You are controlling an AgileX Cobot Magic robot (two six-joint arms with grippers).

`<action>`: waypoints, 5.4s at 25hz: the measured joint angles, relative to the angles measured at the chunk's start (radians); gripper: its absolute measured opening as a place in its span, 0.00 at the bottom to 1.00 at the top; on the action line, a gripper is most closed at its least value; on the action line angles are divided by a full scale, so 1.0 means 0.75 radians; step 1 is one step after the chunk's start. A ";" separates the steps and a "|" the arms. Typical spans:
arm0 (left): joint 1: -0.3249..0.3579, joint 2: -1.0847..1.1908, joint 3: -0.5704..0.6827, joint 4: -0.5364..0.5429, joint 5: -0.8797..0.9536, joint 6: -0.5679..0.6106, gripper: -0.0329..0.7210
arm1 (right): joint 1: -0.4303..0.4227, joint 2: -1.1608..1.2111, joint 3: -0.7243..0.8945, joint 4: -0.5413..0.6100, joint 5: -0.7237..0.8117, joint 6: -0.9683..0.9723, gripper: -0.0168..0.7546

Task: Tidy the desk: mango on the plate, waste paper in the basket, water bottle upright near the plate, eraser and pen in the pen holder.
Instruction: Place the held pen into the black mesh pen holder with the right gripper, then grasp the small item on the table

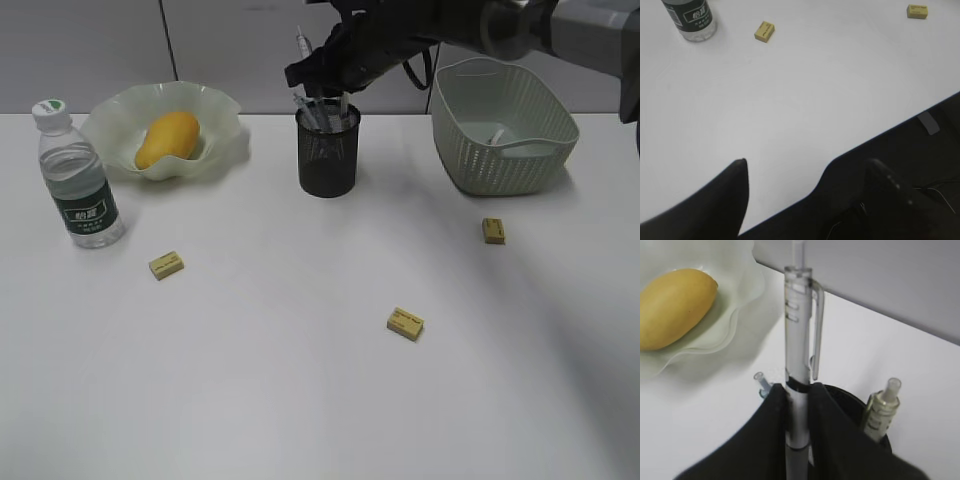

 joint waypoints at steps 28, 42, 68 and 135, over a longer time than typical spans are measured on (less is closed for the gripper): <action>0.000 0.000 0.000 -0.004 0.000 -0.001 0.76 | 0.000 -0.244 -0.018 -0.192 0.985 0.082 0.64; 0.000 0.000 0.000 -0.011 0.000 -0.001 0.76 | 0.000 -0.526 0.505 -0.193 0.991 0.130 0.65; 0.000 0.000 0.000 0.000 0.000 -0.001 0.72 | 0.000 -1.371 1.391 -0.232 0.987 0.173 0.64; 0.109 1.925 -1.090 0.094 -0.028 0.436 0.71 | 0.000 -2.925 2.102 -0.605 0.799 0.554 0.64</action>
